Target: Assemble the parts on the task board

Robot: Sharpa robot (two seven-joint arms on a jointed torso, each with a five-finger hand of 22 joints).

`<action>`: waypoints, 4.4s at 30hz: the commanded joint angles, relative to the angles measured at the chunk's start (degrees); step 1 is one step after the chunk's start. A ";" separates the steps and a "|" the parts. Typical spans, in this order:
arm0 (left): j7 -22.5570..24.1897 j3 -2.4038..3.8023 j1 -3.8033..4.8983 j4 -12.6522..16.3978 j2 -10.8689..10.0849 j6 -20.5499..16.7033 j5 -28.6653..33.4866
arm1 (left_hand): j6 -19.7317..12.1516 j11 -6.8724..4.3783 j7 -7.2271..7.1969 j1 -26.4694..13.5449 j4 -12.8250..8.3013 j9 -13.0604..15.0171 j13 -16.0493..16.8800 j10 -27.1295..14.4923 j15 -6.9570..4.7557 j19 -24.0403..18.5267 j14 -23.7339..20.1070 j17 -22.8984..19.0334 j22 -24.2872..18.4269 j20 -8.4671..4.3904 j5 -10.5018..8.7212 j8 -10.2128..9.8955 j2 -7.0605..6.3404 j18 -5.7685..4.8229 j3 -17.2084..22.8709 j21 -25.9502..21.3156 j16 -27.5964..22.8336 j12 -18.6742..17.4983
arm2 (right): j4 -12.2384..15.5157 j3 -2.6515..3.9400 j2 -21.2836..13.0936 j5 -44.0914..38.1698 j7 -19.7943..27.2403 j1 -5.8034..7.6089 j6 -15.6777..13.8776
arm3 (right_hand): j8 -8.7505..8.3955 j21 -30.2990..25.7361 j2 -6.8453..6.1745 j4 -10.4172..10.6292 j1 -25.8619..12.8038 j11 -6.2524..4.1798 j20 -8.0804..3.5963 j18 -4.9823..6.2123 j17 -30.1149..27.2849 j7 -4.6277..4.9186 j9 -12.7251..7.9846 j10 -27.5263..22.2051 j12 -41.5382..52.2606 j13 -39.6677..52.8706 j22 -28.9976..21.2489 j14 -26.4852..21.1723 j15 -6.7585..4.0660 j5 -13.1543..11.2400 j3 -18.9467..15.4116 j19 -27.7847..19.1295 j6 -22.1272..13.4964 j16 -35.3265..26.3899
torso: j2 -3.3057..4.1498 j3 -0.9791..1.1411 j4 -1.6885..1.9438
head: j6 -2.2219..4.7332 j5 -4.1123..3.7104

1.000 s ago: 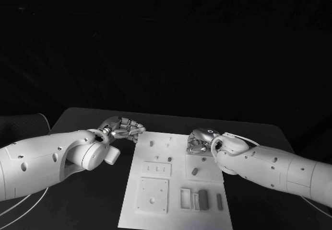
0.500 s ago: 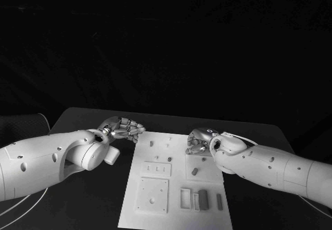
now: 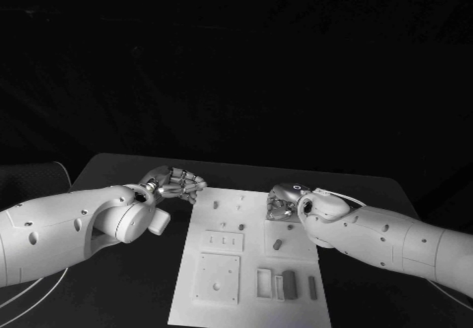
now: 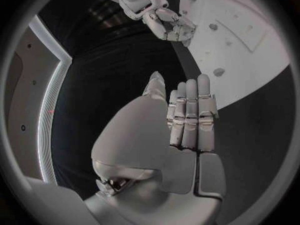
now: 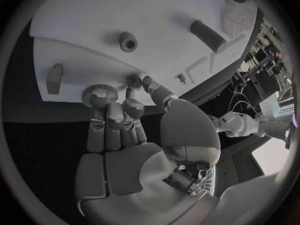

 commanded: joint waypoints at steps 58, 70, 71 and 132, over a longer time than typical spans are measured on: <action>0.30 0.05 0.07 0.00 -0.06 0.12 -0.22 | -0.46 0.10 0.16 0.30 0.04 0.16 0.16 -0.62 -0.09 0.04 -0.43 0.08 0.13 -0.51 0.00 -0.35 -0.25 0.96 0.17 -0.42 -0.25 -0.08 | -1.06 0.23 0.58 10.29 11.54 0.01 -10.13 | -3.48 -5.45 2.17 -1.24 3.14 1.77 2.68 1.97 -6.22 2.21 -1.60 -3.36 -37.89 -19.69 -0.80 -2.03 1.21 3.48 0.57 -3.84 -1.95 -9.72 | 0.00 0.00 0.01 | 0.29 0.26; 0.28 0.05 0.07 -0.02 -0.04 0.15 -0.22 | -0.47 0.10 0.17 0.30 0.04 0.18 0.18 -0.64 -0.08 0.04 -0.42 0.09 0.14 -0.50 0.00 -0.36 -0.26 0.96 0.18 -0.43 -0.25 -0.07 | -1.29 0.22 0.76 10.72 11.92 0.01 -9.33 | -4.23 -5.49 2.13 -1.39 4.50 4.24 2.66 1.97 -6.40 3.89 -2.57 -5.43 -51.85 -25.48 -0.28 -1.94 3.51 3.72 0.22 -3.54 -3.96 -8.88 | 0.01 0.01 0.00 | 0.34 0.23; 0.28 0.05 0.07 -0.02 -0.04 0.15 -0.22 | -0.47 0.10 0.17 0.30 0.04 0.18 0.18 -0.64 -0.08 0.05 -0.42 0.09 0.15 -0.50 0.00 -0.36 -0.26 0.96 0.18 -0.43 -0.25 -0.07 | -1.31 0.22 0.76 10.72 11.89 0.01 -9.29 | -4.21 -5.50 2.18 -1.33 4.59 4.33 2.67 1.97 -6.43 3.91 -2.65 -5.27 -52.61 -25.81 -0.24 -1.94 3.53 3.73 0.15 -3.51 -4.02 -8.82 | 0.00 0.01 0.00 | 0.31 0.22; 0.40 0.05 0.06 -1.01 1.46 0.37 -0.23 | -0.53 0.13 0.19 0.19 0.05 0.28 0.26 -0.73 -0.07 0.06 -0.42 0.11 0.23 -0.49 0.00 -0.39 -0.25 0.96 0.21 -0.48 -0.25 -0.03 | -13.21 0.00 10.24 5.05 7.68 -0.34 -3.64 | -4.15 -0.24 1.16 -1.00 2.25 2.07 0.90 1.97 -4.07 2.75 -6.32 -5.59 -19.42 7.74 1.28 -1.29 1.55 0.63 -1.83 -1.04 -5.14 1.67 | 0.01 0.01 -0.01 | 0.31 0.76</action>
